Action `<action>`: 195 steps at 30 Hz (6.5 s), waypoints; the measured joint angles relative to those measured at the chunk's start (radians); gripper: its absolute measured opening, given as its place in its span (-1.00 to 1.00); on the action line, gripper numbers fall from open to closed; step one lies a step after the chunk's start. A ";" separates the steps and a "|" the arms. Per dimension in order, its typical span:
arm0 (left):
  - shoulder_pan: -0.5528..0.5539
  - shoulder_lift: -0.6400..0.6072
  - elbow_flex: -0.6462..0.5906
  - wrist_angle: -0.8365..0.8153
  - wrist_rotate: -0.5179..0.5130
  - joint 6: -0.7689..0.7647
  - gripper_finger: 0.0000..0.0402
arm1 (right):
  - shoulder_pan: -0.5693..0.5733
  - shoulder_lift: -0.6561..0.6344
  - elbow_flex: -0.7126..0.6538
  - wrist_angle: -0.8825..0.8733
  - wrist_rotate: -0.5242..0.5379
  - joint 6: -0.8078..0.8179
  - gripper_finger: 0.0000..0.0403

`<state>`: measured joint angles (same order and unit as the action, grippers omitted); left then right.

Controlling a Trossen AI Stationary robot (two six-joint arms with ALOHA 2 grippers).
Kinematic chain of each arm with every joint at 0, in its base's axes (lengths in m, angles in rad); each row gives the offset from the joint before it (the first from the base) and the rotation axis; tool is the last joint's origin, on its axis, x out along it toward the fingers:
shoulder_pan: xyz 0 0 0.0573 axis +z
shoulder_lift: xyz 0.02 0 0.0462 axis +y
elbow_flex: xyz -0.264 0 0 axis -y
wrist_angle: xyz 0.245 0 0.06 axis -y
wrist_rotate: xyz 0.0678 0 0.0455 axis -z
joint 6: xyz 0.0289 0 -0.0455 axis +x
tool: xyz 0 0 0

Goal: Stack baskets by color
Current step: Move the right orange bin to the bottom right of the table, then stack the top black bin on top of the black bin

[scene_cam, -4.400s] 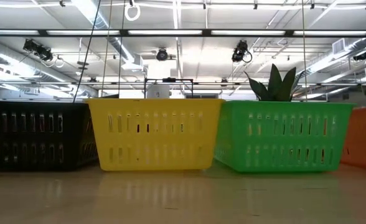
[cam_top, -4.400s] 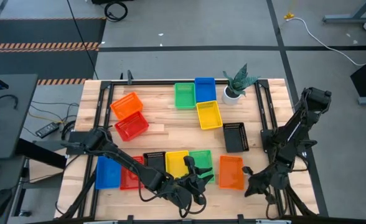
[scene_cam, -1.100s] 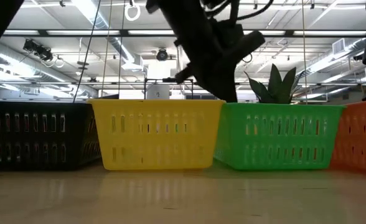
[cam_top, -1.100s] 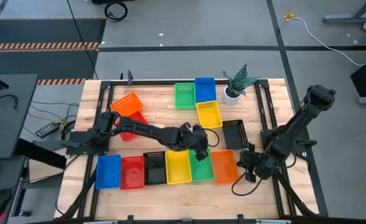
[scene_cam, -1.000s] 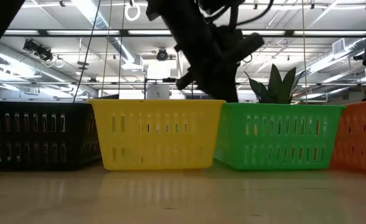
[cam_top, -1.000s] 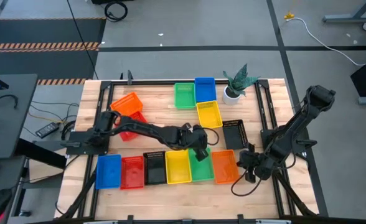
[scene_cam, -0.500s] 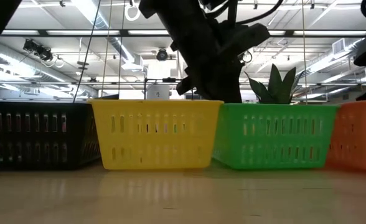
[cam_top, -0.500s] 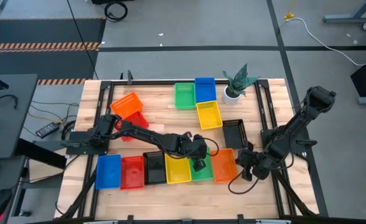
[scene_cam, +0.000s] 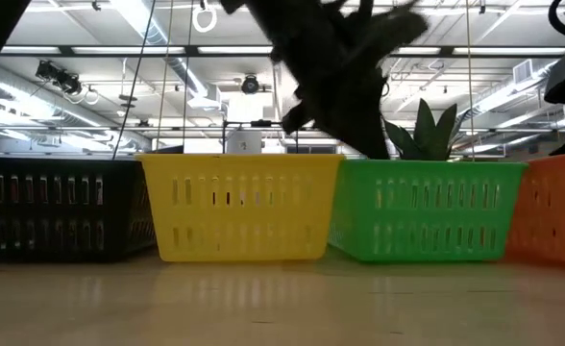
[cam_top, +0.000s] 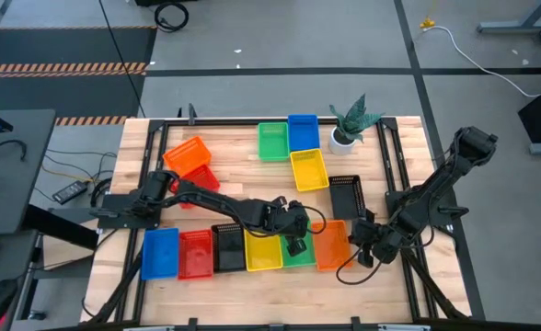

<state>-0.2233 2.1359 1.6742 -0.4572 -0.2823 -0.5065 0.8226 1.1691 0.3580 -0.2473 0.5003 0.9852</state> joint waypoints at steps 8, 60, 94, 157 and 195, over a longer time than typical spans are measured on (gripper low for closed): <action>0.000 -0.002 0.046 -0.019 -0.112 0.005 -0.97 | 0.028 -0.109 0.000 -0.142 -0.015 0.000 -0.98; -0.390 -0.125 -0.047 -0.489 -0.615 -0.652 -0.88 | -0.383 -0.079 0.294 -0.676 -0.209 -0.562 -0.34; -0.375 -0.131 -0.030 -0.391 -0.614 -0.464 -0.91 | -0.416 0.090 0.539 -0.825 0.024 -0.473 -0.97; -0.185 -0.173 0.106 -0.459 -0.234 0.361 -0.94 | -0.426 0.395 0.723 -0.166 -0.132 -0.914 -0.92; -0.654 -0.171 0.124 -0.917 -0.354 -0.190 -0.94 | -0.058 -0.260 0.094 0.225 0.136 -0.742 -0.52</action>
<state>-0.8774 1.9644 1.7979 -1.3743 -0.6366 -0.6969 0.7647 0.9093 0.4522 -0.0220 0.6359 0.2434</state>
